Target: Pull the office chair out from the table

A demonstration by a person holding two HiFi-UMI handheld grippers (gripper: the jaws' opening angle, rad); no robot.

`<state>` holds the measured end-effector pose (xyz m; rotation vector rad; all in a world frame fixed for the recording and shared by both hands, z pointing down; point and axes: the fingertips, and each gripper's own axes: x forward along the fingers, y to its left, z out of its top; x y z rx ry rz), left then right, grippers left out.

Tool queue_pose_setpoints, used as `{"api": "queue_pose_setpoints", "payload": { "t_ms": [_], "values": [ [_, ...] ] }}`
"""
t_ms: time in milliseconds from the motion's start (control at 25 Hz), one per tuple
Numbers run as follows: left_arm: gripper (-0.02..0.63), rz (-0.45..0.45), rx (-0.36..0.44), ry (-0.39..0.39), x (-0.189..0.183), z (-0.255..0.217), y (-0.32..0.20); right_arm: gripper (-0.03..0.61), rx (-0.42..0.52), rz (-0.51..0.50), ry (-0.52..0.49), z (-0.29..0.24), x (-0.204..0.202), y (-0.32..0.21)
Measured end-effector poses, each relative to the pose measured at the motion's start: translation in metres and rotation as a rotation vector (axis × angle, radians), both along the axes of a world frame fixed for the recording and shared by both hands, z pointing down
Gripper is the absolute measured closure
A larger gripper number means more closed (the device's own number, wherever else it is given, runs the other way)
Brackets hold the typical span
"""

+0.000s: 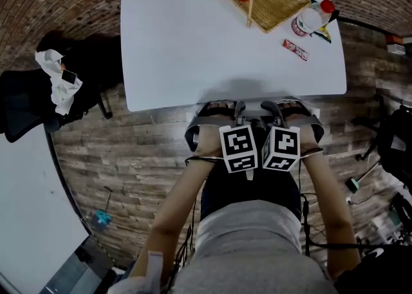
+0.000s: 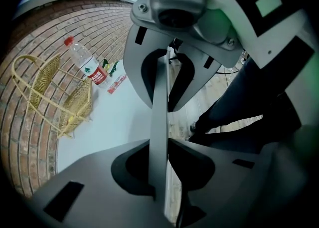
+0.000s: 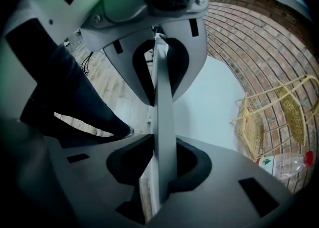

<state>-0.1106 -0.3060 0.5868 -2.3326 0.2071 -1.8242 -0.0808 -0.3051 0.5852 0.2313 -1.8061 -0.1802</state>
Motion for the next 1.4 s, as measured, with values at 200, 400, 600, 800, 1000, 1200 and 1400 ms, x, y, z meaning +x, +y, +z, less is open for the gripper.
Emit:
{"api": "queue_pose_setpoints", "payload": {
  "t_ms": [200,400,600,800,1000,1200,1400],
  "values": [
    [0.523,0.012,0.003,-0.011,-0.003,-0.001,0.011,0.486,-0.016,0.004,-0.006,0.000,-0.002,0.014],
    [0.523,0.011,-0.008,-0.005,-0.002,0.000,0.033,0.486,-0.016,0.009,-0.010,0.000,-0.001,0.034],
    [0.525,-0.010,-0.023,-0.008,0.000,0.001,0.068,0.486,-0.015,-0.014,-0.015,0.000,0.000,0.066],
    [0.526,-0.046,-0.038,-0.016,0.004,0.001,0.110,0.486,-0.017,-0.048,-0.016,0.001,0.007,0.107],
    [0.526,-0.112,-0.039,-0.020,0.012,0.003,0.158,0.486,-0.019,-0.089,-0.031,0.002,0.015,0.154],
    [0.526,-0.160,-0.044,-0.020,0.019,0.004,0.203,0.486,-0.022,-0.131,-0.036,0.004,0.021,0.198],
    [0.526,-0.194,-0.049,-0.022,0.024,0.005,0.242,0.486,-0.040,-0.155,-0.057,-0.001,0.020,0.237]
  ]
}}
